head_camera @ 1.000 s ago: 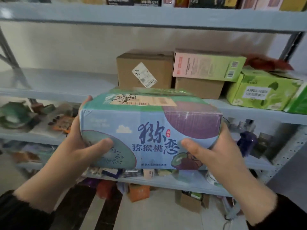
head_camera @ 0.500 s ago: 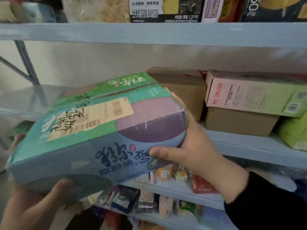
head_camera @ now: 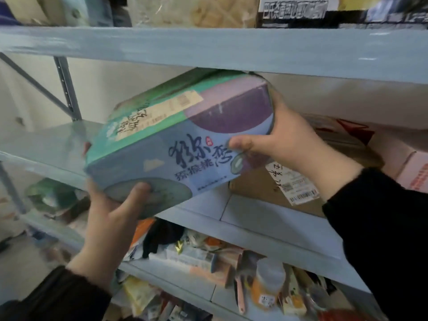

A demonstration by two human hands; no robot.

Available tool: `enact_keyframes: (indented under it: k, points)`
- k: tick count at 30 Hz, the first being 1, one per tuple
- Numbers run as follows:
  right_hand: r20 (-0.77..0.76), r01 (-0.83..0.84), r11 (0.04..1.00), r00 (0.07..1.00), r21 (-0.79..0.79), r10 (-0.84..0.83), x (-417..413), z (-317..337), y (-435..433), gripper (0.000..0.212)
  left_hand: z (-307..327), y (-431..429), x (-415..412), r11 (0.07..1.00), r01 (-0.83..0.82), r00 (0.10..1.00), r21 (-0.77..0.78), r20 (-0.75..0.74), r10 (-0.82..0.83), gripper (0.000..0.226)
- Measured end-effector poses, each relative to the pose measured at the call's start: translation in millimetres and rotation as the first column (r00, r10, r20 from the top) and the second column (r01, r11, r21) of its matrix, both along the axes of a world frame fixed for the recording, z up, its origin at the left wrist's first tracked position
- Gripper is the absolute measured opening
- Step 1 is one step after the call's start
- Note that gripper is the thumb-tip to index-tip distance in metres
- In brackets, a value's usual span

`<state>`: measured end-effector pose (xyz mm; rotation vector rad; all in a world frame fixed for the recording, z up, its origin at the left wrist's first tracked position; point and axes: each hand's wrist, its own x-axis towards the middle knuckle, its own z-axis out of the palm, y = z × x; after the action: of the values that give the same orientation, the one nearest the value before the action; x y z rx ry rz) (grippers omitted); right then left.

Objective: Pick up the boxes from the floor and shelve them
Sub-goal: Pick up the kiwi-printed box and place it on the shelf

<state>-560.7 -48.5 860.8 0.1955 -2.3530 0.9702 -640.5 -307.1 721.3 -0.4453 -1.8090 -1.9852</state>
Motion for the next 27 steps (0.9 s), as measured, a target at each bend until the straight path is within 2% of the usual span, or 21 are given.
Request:
enact_keyframes:
  k: [3,6,10,13,16,18,21,24,27]
  points:
    - [-0.001,0.153,0.988,0.988,-0.02,-0.153,-19,5,9,0.069,16,19,-46,0.987,0.16,0.986,-0.003,-0.044,-0.16,0.074]
    - [-0.031,0.278,0.961,0.96,-0.017,-0.278,-28,7,21,0.073,28,38,-80,0.964,0.259,0.957,-0.066,-0.119,-0.265,0.089]
    - [-0.04,0.418,0.906,0.906,-0.063,-0.421,-28,6,37,0.057,49,71,-109,0.925,0.369,0.919,-0.096,-0.11,-0.378,0.082]
    - [-0.054,0.501,0.855,0.858,-0.13,-0.511,-16,4,48,0.057,61,92,-128,0.872,0.47,0.862,-0.139,-0.138,-0.487,0.087]
    - [-0.079,0.577,0.797,0.799,-0.177,-0.596,2,5,62,0.049,79,122,-137,0.814,0.54,0.814,-0.215,-0.112,-0.57,0.075]
    - [-0.094,0.672,0.732,0.726,-0.114,-0.681,16,8,67,0.054,93,145,-136,0.794,0.542,0.792,-0.275,-0.147,-0.592,0.067]
    - [-0.108,0.784,0.617,0.62,0.062,-0.777,36,11,76,0.068,104,178,-129,0.753,0.558,0.759,-0.348,-0.152,-0.633,0.077]
    - [-0.163,0.811,0.481,0.553,0.333,-0.817,54,9,95,0.077,106,201,-119,0.727,0.565,0.747,-0.391,-0.131,-0.651,0.079]
    - [-0.226,0.779,0.306,0.49,0.548,-0.842,71,11,114,0.087,103,214,-110,0.733,0.537,0.775,-0.417,-0.098,-0.624,0.076]
